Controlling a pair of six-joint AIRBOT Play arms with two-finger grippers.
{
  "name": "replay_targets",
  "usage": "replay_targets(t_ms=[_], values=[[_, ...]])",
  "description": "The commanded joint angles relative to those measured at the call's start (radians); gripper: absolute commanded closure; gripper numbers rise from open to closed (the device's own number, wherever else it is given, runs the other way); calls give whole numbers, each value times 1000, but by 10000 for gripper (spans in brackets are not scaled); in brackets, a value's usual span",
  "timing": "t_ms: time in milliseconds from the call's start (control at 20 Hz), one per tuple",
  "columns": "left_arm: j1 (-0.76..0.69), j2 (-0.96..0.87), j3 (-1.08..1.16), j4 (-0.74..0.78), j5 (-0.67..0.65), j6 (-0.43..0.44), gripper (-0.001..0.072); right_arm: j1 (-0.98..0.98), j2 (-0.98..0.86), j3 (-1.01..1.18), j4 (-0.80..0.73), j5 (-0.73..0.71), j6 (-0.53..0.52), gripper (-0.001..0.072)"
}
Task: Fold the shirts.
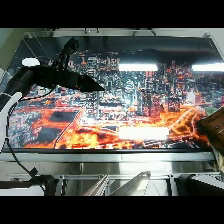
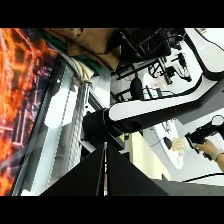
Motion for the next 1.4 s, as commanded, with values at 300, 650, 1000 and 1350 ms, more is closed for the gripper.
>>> replay_targets(t_ms=[300, 650, 1000, 1350], values=[[74, 15, 156, 4, -98, -61, 707, 62, 12, 194, 228, 249, 83, 504], [120, 163, 53, 17, -79, -53, 709, 216, 24, 184, 396, 244, 26, 636], [322, 492, -322, 131, 26, -135, 708, 768, 204, 171, 750, -36, -179, 692], [390, 841, -837, 275, 57, -171, 706, 1545, 359, -86, 749, -460, -209, 691]])
